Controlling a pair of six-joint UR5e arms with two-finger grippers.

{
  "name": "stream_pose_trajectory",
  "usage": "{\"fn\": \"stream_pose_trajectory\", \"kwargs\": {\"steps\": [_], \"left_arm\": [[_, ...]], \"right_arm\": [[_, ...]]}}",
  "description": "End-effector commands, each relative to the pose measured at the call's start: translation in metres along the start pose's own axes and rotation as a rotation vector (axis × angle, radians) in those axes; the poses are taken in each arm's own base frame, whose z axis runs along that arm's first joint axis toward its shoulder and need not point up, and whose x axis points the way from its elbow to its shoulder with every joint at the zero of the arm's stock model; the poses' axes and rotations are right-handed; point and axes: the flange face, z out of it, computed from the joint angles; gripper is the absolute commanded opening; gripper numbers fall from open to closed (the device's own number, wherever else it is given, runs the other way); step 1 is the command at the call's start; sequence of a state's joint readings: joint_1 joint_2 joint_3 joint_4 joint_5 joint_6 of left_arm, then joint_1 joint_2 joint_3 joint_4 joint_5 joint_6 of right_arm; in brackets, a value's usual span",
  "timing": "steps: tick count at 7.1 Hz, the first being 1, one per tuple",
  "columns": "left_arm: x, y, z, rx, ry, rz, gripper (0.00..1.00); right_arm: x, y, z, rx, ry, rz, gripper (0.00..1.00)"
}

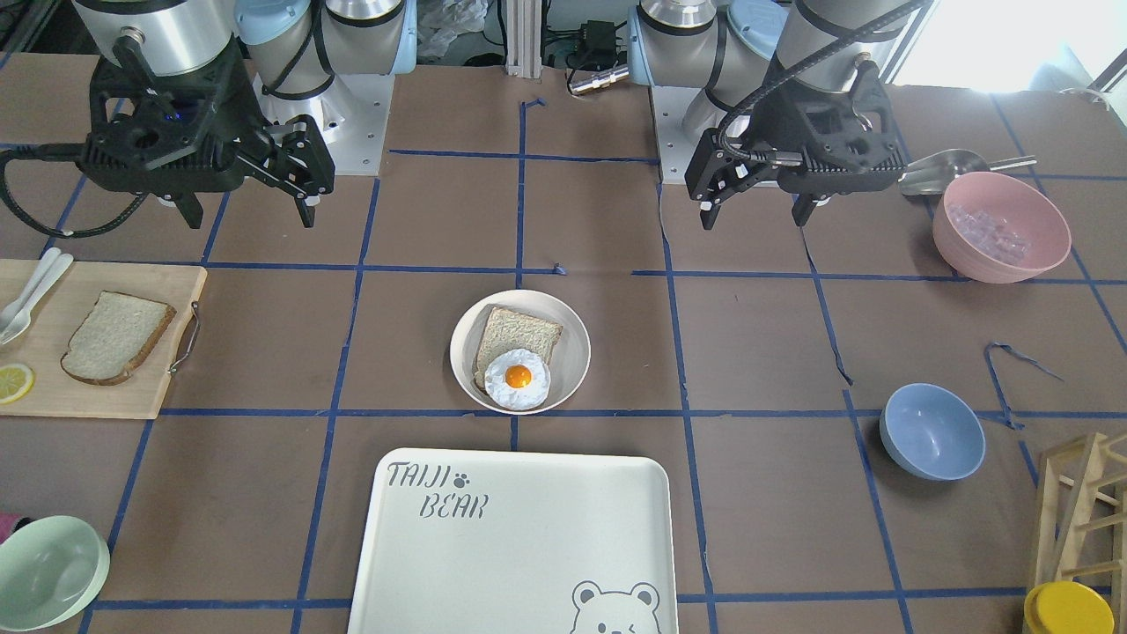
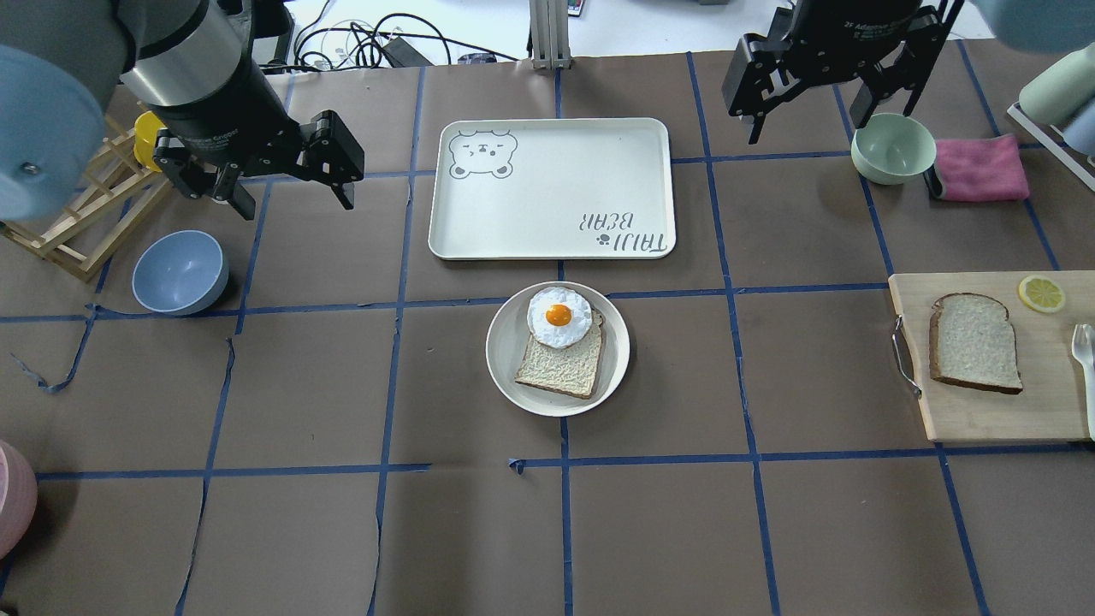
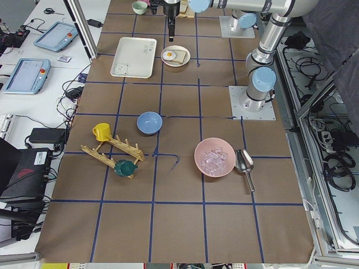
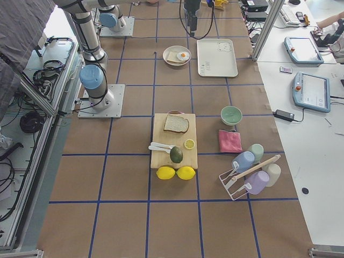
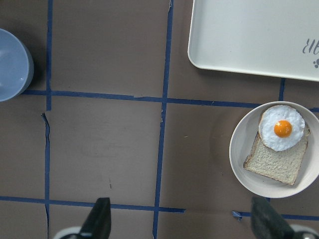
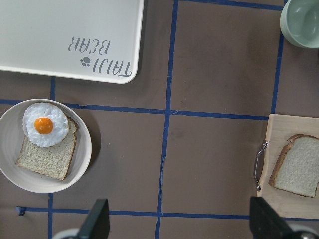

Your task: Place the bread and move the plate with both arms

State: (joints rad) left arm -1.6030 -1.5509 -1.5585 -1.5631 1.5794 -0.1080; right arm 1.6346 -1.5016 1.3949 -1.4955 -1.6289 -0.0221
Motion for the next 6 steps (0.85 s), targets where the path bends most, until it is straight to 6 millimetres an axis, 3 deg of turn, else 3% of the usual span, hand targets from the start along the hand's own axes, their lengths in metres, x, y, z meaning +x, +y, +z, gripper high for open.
{"fn": "stream_pose_trajectory", "kwargs": {"steps": [1,6], "left_arm": [[0.0002,-0.0005,0.0014,-0.002,0.001,-0.001,1.0],[-0.0008,-0.0004,-0.002,0.014,0.001,-0.003,1.0]], "right_arm": [[0.0004,0.001,0.0058,-0.013,0.003,-0.002,1.0],[0.0012,0.0016,0.006,-0.015,0.003,0.002,1.0]]}}
